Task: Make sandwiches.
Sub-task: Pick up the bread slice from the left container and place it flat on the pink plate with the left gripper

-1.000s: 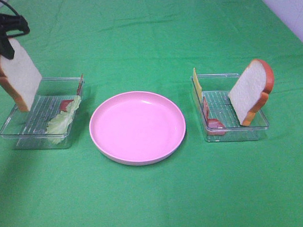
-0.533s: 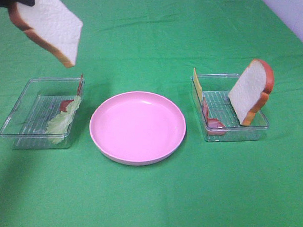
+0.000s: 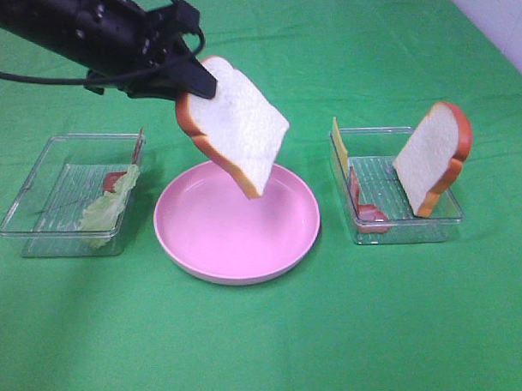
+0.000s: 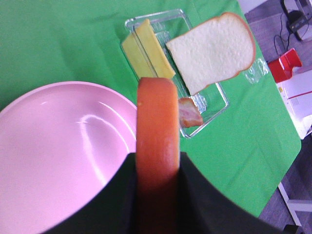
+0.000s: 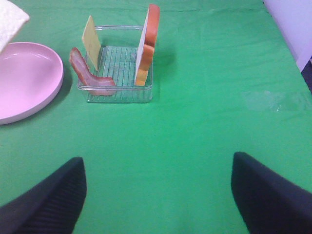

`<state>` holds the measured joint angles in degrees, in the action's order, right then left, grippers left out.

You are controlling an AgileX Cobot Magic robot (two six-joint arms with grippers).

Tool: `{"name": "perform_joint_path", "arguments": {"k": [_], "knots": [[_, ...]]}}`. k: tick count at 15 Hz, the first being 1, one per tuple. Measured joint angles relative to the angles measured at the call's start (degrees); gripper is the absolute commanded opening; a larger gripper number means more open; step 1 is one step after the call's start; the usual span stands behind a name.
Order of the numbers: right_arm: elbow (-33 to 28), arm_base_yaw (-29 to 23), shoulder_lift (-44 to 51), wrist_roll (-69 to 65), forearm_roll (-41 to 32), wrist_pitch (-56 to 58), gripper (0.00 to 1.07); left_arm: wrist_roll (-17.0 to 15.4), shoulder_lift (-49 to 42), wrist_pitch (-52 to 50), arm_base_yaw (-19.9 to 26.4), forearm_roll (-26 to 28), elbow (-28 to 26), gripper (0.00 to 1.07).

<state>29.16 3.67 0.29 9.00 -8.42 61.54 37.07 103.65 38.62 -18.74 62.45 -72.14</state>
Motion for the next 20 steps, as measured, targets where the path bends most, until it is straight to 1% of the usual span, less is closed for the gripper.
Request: {"name": "perform_joint_path", "arguments": {"k": [2,3,6,9,14,15,17,18,19,20], "knots": [[0.0,0.0,0.0,0.0,0.0,0.0,0.77,4.3,4.24,-0.11,-1.32,2.81,0.0,0.0],[0.0,0.0,0.0,0.0,0.0,0.0,0.77,4.87,6.02,-0.34,-1.38,3.27,0.0,0.0],[0.0,0.0,0.0,0.0,0.0,0.0,0.77,5.16,9.68,-0.92,-1.38,4.87,0.0,0.0],[0.0,0.0,0.0,0.0,0.0,0.0,0.77,5.33,12.66,-0.29,-1.43,8.14,0.0,0.0],[0.0,0.0,0.0,0.0,0.0,0.0,0.77,5.21,14.9,-0.4,-1.43,10.26,0.0,0.0],[0.0,0.0,0.0,0.0,0.0,0.0,0.77,5.16,14.9,-0.4,-1.43,10.31,0.0,0.03],[0.0,0.0,0.0,0.0,0.0,0.0,0.77,5.1,14.9,-0.4,-1.43,10.31,0.0,0.26],[0.0,0.0,0.0,0.0,0.0,0.0,0.77,4.41,14.9,-0.4,-1.43,10.31,0.0,0.36],[0.0,0.0,0.0,0.0,0.0,0.0,0.77,3.09,14.9,-0.4,-1.43,10.31,0.0,0.68],[0.0,0.0,0.0,0.0,0.0,0.0,0.77,2.86,14.84,-0.4,-1.43,10.31,0.0,0.72]]}}
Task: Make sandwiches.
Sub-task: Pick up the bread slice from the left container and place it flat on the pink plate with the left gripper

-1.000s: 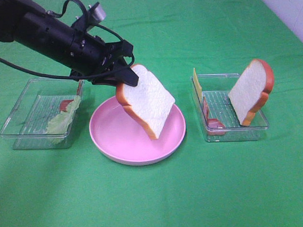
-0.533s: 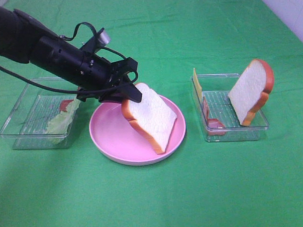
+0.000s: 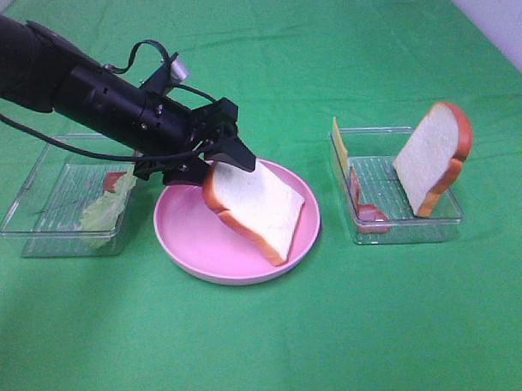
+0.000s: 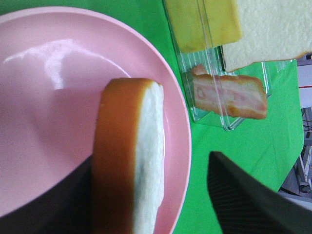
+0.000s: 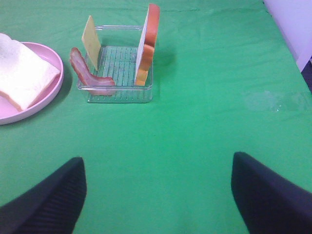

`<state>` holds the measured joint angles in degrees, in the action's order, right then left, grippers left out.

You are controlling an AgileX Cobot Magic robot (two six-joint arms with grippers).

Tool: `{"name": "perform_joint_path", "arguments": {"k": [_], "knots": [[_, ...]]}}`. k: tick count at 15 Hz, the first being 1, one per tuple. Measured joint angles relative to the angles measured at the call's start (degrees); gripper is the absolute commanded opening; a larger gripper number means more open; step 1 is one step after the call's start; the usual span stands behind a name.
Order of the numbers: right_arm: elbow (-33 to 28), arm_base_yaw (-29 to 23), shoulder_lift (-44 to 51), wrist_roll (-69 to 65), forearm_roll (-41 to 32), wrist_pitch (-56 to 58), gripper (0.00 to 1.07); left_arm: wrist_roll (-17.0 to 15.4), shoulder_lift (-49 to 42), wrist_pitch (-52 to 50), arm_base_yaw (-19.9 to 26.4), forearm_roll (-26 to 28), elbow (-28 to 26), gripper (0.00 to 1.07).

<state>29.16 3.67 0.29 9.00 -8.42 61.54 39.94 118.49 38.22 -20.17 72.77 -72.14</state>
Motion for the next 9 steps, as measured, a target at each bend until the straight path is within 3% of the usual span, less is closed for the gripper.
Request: {"name": "perform_joint_path", "arguments": {"k": [2,5,9], "knots": [[0.0,0.0,0.0,0.0,0.0,0.0,0.77,-0.17,-0.63,-0.23,0.0,-0.74,0.0,0.72],[0.0,0.0,0.0,0.0,0.0,0.0,0.77,-1.89,-3.72,-1.78,0.0,-6.02,-0.06,0.72],[0.0,0.0,0.0,0.0,0.0,0.0,0.77,-10.03,-8.71,-3.27,-0.11,-18.51,-0.23,0.72]]}}
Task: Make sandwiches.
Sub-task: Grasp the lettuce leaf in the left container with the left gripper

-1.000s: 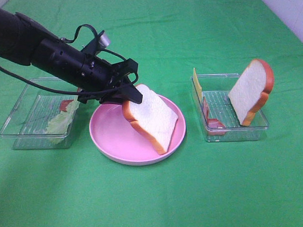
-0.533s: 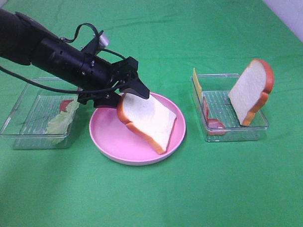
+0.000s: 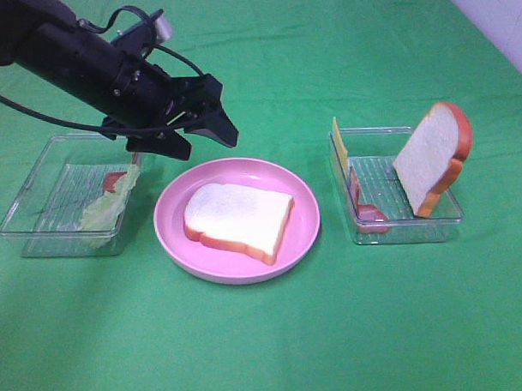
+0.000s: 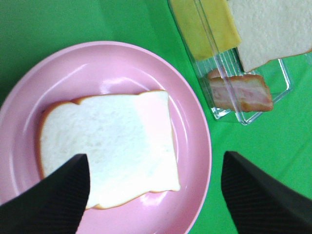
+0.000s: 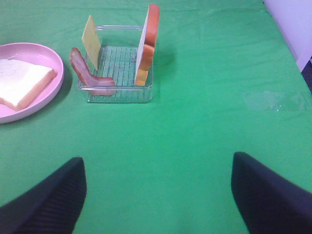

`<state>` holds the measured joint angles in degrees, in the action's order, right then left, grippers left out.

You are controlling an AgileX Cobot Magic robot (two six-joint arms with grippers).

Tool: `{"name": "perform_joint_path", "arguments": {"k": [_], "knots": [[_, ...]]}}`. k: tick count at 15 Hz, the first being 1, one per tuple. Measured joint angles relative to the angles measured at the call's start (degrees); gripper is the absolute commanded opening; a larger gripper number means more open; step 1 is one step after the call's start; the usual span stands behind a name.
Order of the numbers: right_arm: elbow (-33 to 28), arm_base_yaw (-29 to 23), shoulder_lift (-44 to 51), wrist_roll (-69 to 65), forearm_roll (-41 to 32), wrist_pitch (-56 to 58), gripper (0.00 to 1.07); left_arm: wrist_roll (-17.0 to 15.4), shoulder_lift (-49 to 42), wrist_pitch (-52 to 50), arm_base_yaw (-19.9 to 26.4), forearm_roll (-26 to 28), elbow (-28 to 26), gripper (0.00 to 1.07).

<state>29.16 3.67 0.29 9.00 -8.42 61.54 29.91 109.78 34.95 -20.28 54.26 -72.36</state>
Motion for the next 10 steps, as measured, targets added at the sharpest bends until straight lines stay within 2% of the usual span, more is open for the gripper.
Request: {"name": "perform_joint_path", "arguments": {"k": [1,2,3,6,8,10], "knots": [[0.0,0.0,0.0,0.0,0.0,0.0,0.77,-3.67,-1.49,-0.06,0.0,-4.87,-0.06,0.72],[0.0,0.0,0.0,0.0,0.0,0.0,0.77,-10.26,-3.84,0.69,0.0,-12.43,-0.06,0.72],[0.0,0.0,0.0,0.0,0.0,0.0,0.77,-15.24,-5.16,1.83,0.0,-17.76,-0.06,0.72],[0.0,0.0,0.0,0.0,0.0,0.0,0.77,-28.53,-8.59,8.02,0.0,-32.49,-0.06,0.71],[0.0,0.0,0.0,0.0,0.0,0.0,0.77,-35.35,-9.0,13.69,0.0,-39.94,-0.06,0.71],[0.0,0.0,0.0,0.0,0.0,0.0,0.77,-39.48,-9.0,15.41,0.0,-44.81,-0.06,0.71]]}}
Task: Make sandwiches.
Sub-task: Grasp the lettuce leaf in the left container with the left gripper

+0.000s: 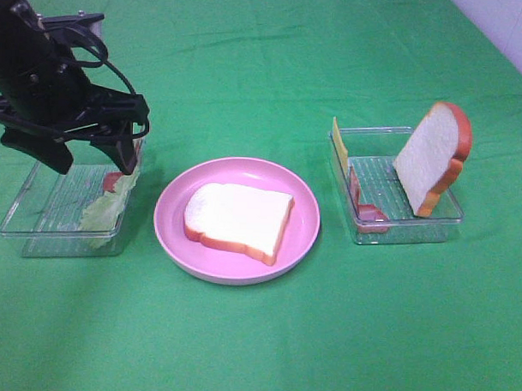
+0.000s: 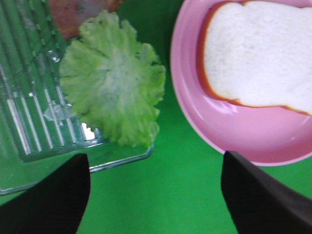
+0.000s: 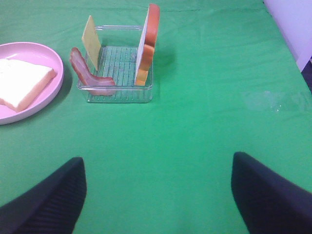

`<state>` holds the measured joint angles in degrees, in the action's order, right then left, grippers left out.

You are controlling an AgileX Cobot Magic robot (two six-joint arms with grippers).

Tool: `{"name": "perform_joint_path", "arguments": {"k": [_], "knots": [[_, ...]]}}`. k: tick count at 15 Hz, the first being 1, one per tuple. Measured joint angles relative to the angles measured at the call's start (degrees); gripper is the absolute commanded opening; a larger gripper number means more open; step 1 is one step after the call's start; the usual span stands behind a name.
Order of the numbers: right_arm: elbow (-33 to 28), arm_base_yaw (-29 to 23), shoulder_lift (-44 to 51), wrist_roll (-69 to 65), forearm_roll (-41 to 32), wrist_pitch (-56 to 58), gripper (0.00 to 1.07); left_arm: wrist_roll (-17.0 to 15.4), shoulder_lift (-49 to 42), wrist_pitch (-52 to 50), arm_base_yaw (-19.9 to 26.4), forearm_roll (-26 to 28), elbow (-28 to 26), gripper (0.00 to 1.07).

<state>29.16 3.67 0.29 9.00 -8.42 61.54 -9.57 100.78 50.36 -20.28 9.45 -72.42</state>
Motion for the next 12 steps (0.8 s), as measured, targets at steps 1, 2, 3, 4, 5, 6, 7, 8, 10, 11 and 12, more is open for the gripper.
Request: {"name": "perform_joint_path", "arguments": {"k": [1,2,3,4,5,6,7,8,10,11,12], "knots": [[0.0,0.0,0.0,0.0,0.0,0.0,0.77,-1.72,0.0,-0.11,0.0,-2.18,0.0,0.71],[0.0,0.0,0.0,0.0,0.0,0.0,0.77,-3.15,0.46,-1.78,0.0,-3.44,0.0,0.71],[0.0,0.0,0.0,0.0,0.0,0.0,0.77,-3.32,1.26,-2.46,0.0,-3.55,0.0,0.71],[0.0,0.0,0.0,0.0,0.0,0.0,0.77,-3.38,1.89,-2.64,0.0,-3.55,0.0,0.71],[0.0,0.0,0.0,0.0,0.0,0.0,0.77,-3.38,3.5,-3.04,0.0,-3.55,0.0,0.71],[0.0,0.0,0.0,0.0,0.0,0.0,0.77,-3.55,4.93,-4.58,0.0,-3.55,0.0,0.71],[0.0,0.0,0.0,0.0,0.0,0.0,0.77,-3.55,6.25,-6.42,0.0,-3.55,0.0,0.71],[0.0,0.0,0.0,0.0,0.0,0.0,0.77,-3.55,7.05,-7.85,0.0,-3.5,0.0,0.71],[0.0,0.0,0.0,0.0,0.0,0.0,0.77,-3.55,7.91,-8.82,0.0,-3.21,0.0,0.71],[0.0,0.0,0.0,0.0,0.0,0.0,0.77,-3.55,9.22,-9.11,0.0,-3.09,0.0,0.71],[0.0,0.0,0.0,0.0,0.0,0.0,0.77,-3.55,9.8,-9.57,0.0,-3.09,0.0,0.71]]}}
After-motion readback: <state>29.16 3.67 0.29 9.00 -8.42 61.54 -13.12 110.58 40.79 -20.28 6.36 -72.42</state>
